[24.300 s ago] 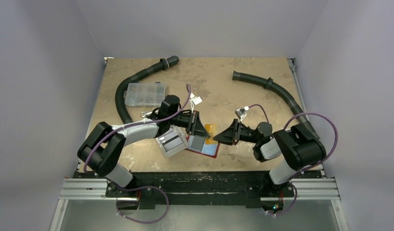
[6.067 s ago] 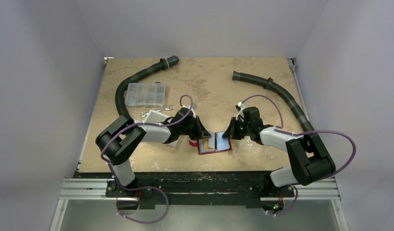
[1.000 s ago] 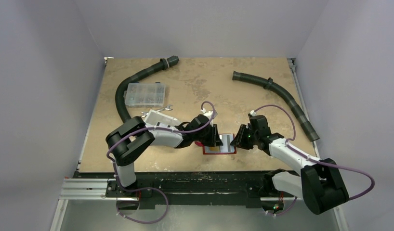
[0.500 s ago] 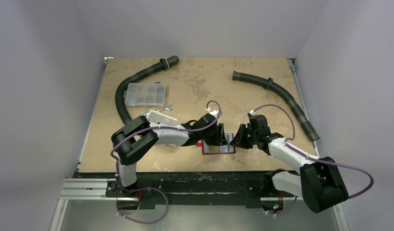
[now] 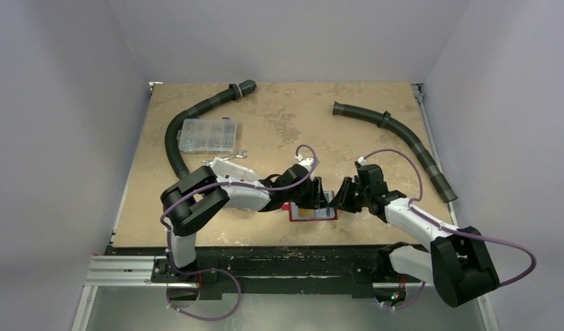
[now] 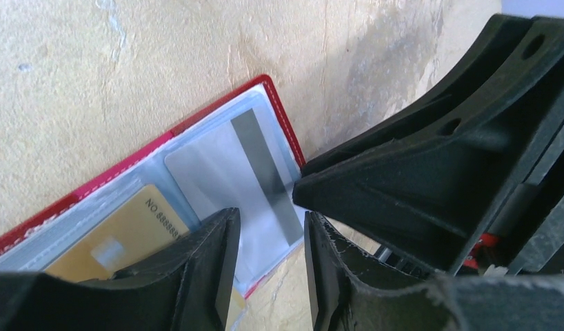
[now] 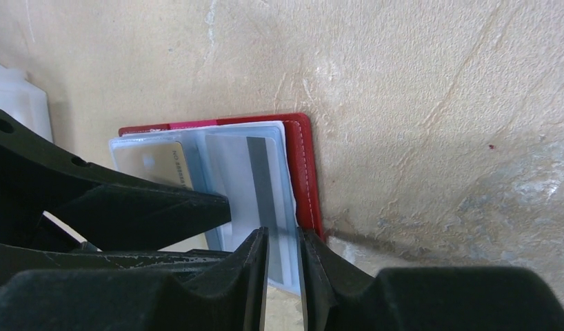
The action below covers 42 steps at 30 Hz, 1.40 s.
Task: Put the credit cards into the card holder
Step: Insert the credit card into the card holder.
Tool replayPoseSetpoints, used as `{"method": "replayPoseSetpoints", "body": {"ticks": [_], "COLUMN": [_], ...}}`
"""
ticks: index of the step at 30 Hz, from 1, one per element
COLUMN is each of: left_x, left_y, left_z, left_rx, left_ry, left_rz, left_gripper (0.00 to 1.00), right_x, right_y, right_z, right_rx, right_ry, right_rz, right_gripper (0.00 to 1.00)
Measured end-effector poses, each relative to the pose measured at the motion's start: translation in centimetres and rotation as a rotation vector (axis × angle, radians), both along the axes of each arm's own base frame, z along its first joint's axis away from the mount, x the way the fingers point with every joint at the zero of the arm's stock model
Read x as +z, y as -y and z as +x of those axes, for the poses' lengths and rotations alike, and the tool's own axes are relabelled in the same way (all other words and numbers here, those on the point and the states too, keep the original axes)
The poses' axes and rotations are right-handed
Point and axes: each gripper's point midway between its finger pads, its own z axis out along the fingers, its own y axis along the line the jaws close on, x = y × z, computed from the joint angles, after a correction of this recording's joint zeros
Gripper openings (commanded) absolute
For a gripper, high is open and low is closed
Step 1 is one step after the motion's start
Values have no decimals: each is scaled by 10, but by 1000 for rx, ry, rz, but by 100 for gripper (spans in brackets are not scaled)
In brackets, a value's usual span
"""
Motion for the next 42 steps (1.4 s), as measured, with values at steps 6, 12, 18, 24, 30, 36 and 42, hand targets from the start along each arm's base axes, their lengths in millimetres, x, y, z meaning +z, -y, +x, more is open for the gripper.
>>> {"method": "replayPoseSetpoints", "body": {"ticks": [6,12,18,24,30,36,42], "left_x": [3,13,16,-2,1,3,-5], "left_y": [-10,-19,-13,-13,-19,-24,-23], "left_z": [-6,-9,-11,-9,-4,-3,-7], "left_rx": [-4,-11,-39,-41,-20,-6,-5], "left_ry": [-11,-8,-10,-34,-19,5,-16], "left_rz": [21,53,37,62,72,116,173], "left_gripper": [44,40,25,33,42,45,46], "right_x": [6,8,12,11,8,3,4], "right_y": [1,2,0,-1,-2,-3,-4], "right_z": [0,-4,-6,-7,-8,-11,-10], "right_rx": [-1,8,22,29,35,45,46], "right_ry": [23,17,27,19,10,-16,-12], "right_rz": [3,-1,13,14,14,18,20], "right_gripper": [37,32,24,26,26,26,26]}}
